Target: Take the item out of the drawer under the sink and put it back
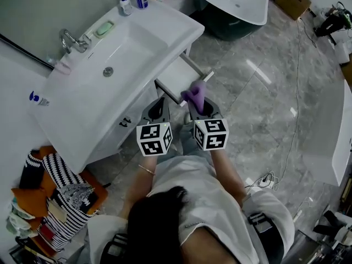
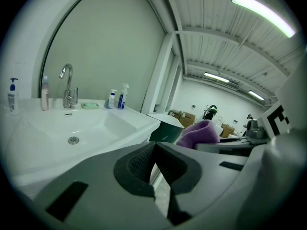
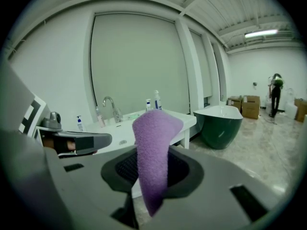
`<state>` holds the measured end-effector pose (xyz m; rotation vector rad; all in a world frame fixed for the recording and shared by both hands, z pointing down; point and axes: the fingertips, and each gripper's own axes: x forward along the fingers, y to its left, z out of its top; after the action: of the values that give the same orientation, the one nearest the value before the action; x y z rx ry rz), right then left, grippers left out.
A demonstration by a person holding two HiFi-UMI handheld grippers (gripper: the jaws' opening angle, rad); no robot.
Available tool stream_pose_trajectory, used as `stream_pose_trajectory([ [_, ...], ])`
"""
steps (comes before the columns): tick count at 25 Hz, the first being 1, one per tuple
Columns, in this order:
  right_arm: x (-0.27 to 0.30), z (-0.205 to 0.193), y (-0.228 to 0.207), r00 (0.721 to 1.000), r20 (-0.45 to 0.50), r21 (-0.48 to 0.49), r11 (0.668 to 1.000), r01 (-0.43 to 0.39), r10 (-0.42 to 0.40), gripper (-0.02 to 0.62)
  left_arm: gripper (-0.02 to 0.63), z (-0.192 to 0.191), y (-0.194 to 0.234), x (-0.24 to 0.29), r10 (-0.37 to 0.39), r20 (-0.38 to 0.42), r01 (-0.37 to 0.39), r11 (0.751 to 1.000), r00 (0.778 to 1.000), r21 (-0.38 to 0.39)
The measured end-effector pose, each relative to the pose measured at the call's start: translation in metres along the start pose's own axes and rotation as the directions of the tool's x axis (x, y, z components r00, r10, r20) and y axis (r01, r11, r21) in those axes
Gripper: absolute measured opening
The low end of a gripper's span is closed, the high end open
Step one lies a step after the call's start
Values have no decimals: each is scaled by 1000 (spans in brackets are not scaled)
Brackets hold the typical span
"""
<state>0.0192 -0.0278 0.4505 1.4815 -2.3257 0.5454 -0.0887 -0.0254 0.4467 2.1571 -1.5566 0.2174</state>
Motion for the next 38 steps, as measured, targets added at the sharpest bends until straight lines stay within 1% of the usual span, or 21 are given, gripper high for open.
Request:
stream_pose_trajectory([
  [6,35,9,-21,999,-31,-19,999,-34,34,110,3,4,5,40,28,-26,-29,1000,999,-11],
  [10,59,13,-40,997,-71,-50,998,-38,34,110,3,3,4,68,34,-53,-36,999,998,-26],
  [13,79,17,-50,992,-105,-61,995,-75,68,110,3,2,8,89,54,-77,-57,997,996,-43],
  [18,108,16,-66,979,-169,-109,985,-137,117,110,3,1,14,118,98,-106,-105,992,990,-65],
  [22,129,10,-81,962,-235,-127,977,-174,141,110,3,-5,17,140,130,-126,-143,984,983,-102],
  [27,155,7,-91,936,-284,-136,957,-256,210,110,3,-17,15,165,160,-172,-183,975,972,-125],
  [31,173,1,-101,909,-335,-110,947,-301,250,110,3,-26,16,178,192,-203,-227,960,960,-162],
  [34,186,-6,-107,892,-369,-107,942,-319,261,110,3,-33,20,188,214,-227,-255,951,950,-173],
  [38,205,-24,-108,869,-399,-75,934,-349,293,110,3,-46,28,198,227,-258,-281,939,939,-199],
])
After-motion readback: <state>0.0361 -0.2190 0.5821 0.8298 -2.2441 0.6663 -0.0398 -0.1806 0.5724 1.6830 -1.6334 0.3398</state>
